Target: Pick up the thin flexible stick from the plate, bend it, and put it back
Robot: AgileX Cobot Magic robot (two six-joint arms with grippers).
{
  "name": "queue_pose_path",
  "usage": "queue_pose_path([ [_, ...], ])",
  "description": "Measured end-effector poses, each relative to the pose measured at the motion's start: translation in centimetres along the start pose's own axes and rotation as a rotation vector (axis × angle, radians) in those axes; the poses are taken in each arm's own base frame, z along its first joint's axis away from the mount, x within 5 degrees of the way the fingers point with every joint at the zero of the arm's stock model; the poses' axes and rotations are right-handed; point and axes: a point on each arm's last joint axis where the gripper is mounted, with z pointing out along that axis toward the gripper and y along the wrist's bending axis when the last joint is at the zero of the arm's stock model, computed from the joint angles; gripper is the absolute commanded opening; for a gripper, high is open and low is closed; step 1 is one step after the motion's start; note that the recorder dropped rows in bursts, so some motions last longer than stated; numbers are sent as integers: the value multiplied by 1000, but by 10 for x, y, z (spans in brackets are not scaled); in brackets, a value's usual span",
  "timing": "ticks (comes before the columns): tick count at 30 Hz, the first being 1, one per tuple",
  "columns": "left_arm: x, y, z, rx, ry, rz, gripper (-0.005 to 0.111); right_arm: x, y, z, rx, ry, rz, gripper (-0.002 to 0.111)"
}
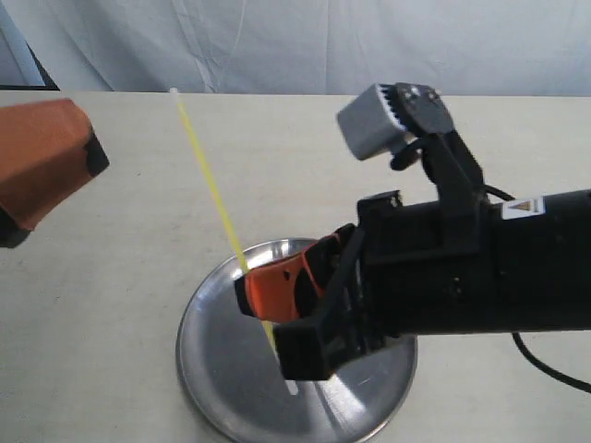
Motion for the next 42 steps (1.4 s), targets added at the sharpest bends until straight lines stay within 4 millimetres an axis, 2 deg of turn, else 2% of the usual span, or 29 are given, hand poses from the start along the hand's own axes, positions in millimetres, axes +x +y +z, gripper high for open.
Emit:
queue_pose_path([
  [5, 7, -1, 2, 2, 61, 9, 50, -12, 8, 19, -11, 6, -35, -1],
  [11, 8, -1, 3, 1, 70, 8, 50, -24, 18, 32, -52, 23, -57, -1],
  [23, 7, 11, 2, -127, 62, 64, 50, -28, 17, 33, -33, -5, -63, -1],
  [29, -1, 9, 3, -127, -8, 45, 49, -20, 22, 34, -98, 71, -61, -1],
  [32, -7, 4, 5, -121, -19, 71, 41, -18, 22, 37, -112, 97, -53, -1],
  [37, -14, 0, 7, -146, -15, 121, 16, -17, 25, 38, -147, 103, -82, -1],
  [42, -13, -3, 9, -106, 25, 177, 13, -20, 24, 38, -135, 68, -86, -1],
])
